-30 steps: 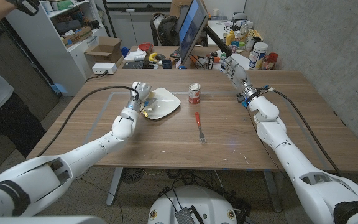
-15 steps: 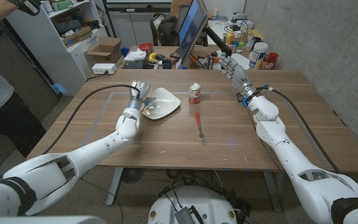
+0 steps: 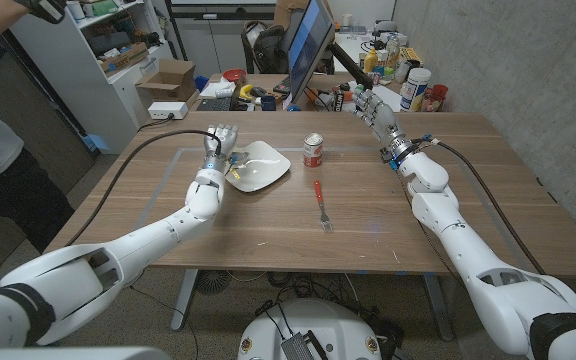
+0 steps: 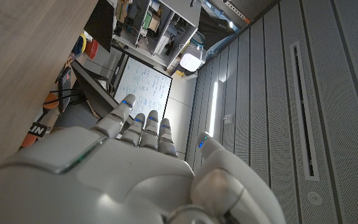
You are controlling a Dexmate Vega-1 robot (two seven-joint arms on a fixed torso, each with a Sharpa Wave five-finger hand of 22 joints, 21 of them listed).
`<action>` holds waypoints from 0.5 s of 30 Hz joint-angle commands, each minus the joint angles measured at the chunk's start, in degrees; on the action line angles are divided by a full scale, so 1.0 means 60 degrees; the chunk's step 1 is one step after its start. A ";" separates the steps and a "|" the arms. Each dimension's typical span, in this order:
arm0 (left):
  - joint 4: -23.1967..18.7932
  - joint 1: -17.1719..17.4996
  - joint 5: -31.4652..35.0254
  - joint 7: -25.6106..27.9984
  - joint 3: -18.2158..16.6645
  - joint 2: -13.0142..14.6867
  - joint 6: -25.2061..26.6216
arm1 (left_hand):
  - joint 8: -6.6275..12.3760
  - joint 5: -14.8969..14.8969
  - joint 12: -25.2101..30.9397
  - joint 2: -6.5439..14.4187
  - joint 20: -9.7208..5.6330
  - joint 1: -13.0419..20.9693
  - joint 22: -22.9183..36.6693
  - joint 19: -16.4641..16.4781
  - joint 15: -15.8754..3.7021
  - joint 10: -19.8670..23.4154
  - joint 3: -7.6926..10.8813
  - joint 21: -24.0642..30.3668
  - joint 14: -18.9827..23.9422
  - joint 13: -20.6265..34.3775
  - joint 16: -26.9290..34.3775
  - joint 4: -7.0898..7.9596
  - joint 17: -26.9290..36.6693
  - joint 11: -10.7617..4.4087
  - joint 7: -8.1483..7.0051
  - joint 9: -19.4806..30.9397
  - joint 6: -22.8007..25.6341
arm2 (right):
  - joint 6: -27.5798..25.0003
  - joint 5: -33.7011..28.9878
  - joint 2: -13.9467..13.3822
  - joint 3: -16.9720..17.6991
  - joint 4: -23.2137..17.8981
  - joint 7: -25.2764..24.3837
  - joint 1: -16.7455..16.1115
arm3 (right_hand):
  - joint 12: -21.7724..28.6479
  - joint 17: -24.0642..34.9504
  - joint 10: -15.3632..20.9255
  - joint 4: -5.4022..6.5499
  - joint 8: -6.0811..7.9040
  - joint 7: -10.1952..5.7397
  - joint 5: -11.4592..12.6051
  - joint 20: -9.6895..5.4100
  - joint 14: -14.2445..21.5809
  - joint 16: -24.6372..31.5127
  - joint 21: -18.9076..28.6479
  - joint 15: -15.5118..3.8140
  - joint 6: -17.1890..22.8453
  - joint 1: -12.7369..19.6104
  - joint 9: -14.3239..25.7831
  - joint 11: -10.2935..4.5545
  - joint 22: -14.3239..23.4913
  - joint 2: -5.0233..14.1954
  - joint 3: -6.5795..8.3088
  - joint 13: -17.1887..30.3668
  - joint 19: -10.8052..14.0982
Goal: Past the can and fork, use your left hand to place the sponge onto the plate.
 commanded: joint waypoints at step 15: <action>-0.1547 0.0511 -0.1181 -0.0534 -0.1105 0.0596 -0.0675 | -0.0004 0.0043 -0.0019 0.0266 0.0009 -0.0194 -0.0005 -0.0693 0.0410 -0.1353 -0.0246 -0.0844 -0.1075 -0.0044 0.0006 0.0230 0.0014 0.0146 -0.0096 -0.0017 -0.0843 | -0.0048 -0.0103 0.0078 0.0042 0.0123 0.0035 0.0130 | 0.0045 0.0010 0.0041 -0.0030 0.0061 -0.0030 0.0003 -0.0368 0.0033 -0.0027 -0.0050 -0.0066 0.0099 -0.0073 0.0047 -0.0002 0.0011 0.0275 0.0050 0.0038 0.0072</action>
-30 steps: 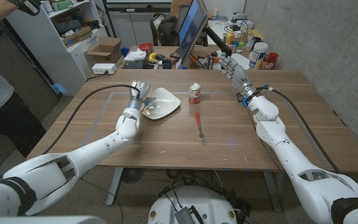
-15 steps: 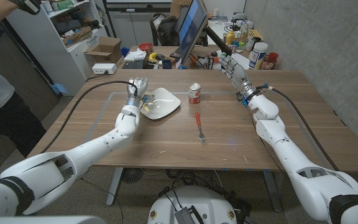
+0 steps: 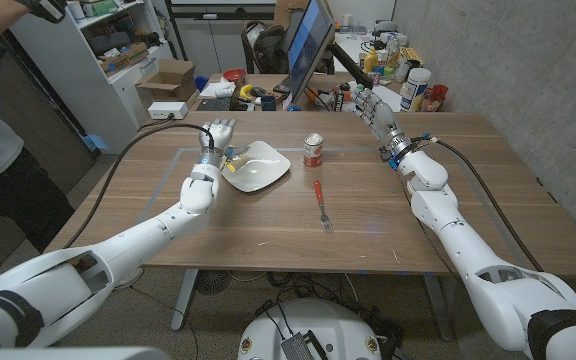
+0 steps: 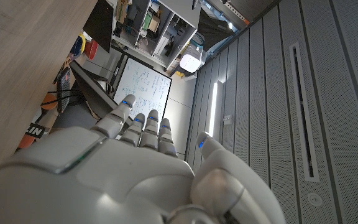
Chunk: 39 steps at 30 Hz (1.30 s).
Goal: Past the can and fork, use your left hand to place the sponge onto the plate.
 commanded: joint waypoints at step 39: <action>-0.3144 0.1044 -0.1544 -0.1757 -0.2103 0.1001 -0.0499 | -0.0015 -0.0377 0.0037 0.0980 0.0014 -0.1108 0.0042 -0.0994 0.0261 -0.1236 -0.0239 -0.1180 -0.1045 -0.0068 0.0039 0.0710 0.0007 0.0327 0.0013 -0.0018 -0.0857 | -0.0044 0.0059 -0.0060 0.0034 -0.0252 0.0022 -0.0121 | 0.0043 0.0019 0.0047 -0.0003 0.0060 -0.0030 -0.0005 -0.0386 0.0032 0.0001 -0.0047 -0.0067 0.0111 -0.0113 0.0047 0.0001 0.0014 0.0272 0.0056 0.0039 0.0086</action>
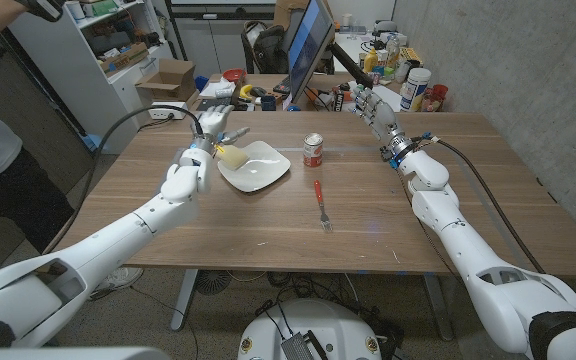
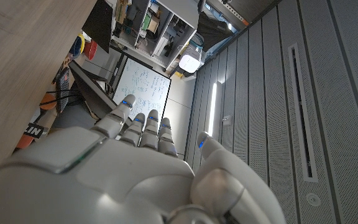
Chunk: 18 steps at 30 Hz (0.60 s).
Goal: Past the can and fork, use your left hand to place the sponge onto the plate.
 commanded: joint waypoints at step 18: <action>-0.1329 0.0453 -0.0996 -0.0593 -0.1082 0.0339 -0.0273 | 0.0005 -0.0098 0.0075 0.0238 -0.0010 -0.0318 0.0024 -0.0261 -0.0041 -0.0219 -0.0053 -0.0262 -0.0238 0.0008 0.0020 0.0117 0.0016 -0.0045 -0.0147 0.0023 -0.0220 | 0.0019 0.0048 -0.0008 -0.0049 -0.0158 -0.0102 -0.0088 | 0.0040 0.0023 0.0047 0.0023 0.0066 -0.0001 0.0002 -0.0407 0.0029 0.0003 -0.0025 -0.0093 0.0081 -0.0126 0.0047 -0.0026 0.0018 0.0333 0.0085 0.0039 0.0082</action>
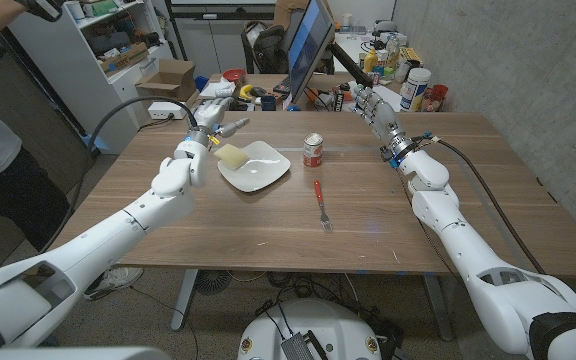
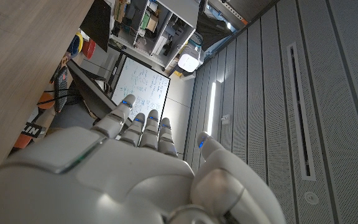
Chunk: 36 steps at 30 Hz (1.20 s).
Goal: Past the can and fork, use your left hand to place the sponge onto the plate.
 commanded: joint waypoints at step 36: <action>-0.1319 0.1028 -0.2227 0.0339 -0.1927 0.0730 -0.1401 | 0.0070 -0.0114 0.0140 0.0562 -0.0045 -0.0339 0.0003 -0.0865 0.0080 -0.0218 0.0006 -0.0562 -0.0466 -0.0012 -0.0002 0.0118 -0.0014 0.0154 0.0179 0.0008 -0.0057 | -0.0427 -0.0079 -0.0404 -0.0397 -0.2167 -0.1396 -0.1526 | 0.0035 0.0018 0.0031 0.0020 0.0057 0.0048 0.0005 -0.0389 -0.0024 -0.0008 -0.0065 -0.0016 0.0075 -0.0105 0.0046 0.0034 0.0019 0.0368 0.0166 0.0039 0.0029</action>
